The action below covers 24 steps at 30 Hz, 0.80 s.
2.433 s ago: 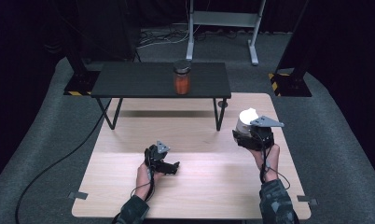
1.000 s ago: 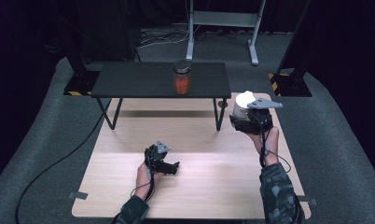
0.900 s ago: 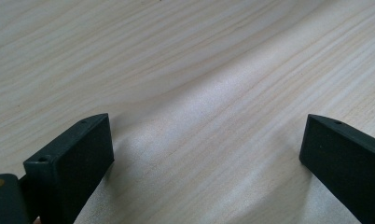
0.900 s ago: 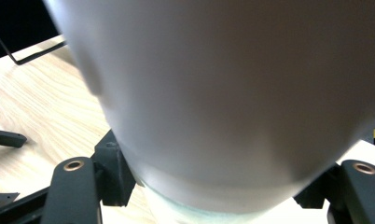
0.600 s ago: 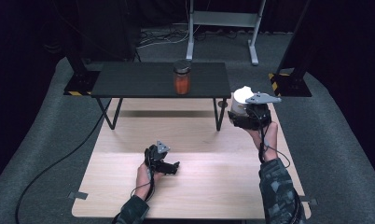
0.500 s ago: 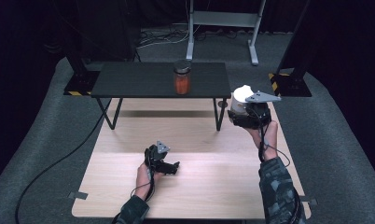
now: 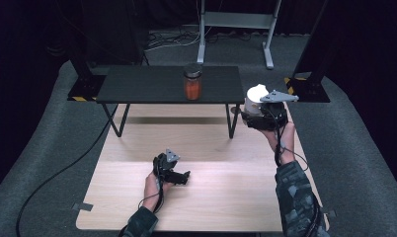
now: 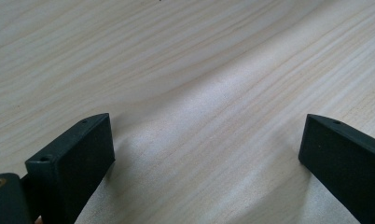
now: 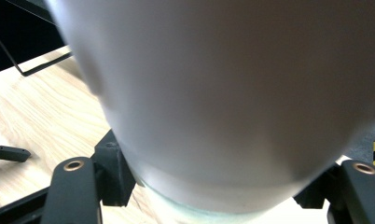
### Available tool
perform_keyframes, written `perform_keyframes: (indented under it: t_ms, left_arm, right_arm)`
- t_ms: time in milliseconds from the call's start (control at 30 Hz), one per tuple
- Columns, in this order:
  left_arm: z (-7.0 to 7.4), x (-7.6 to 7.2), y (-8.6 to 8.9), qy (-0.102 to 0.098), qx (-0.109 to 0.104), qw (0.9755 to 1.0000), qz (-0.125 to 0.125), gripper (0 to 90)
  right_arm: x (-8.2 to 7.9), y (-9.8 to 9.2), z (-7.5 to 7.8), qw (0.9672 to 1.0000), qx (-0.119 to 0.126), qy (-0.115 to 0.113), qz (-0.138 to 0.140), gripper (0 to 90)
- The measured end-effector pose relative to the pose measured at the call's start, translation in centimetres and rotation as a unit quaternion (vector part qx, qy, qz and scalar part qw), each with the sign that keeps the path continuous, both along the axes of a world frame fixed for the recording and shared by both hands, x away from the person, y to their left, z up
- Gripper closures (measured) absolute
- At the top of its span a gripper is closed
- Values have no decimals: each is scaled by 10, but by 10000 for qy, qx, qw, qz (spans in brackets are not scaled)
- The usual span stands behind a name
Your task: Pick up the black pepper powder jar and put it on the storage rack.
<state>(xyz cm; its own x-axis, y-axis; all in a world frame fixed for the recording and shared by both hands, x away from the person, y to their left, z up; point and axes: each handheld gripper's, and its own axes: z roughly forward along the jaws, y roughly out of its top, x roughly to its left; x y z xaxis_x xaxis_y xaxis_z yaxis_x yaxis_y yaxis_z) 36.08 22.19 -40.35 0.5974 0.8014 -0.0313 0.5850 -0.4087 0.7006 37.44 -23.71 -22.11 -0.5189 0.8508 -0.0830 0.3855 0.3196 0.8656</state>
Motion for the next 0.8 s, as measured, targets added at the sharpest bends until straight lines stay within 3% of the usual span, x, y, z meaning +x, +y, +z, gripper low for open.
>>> perform_keyframes:
  t_ms: [800]
  left_arm:
    - [0,0,0,-1,0,10000,-5,30]
  right_arm:
    - [12,4,22,9999,93,-42,90,298]
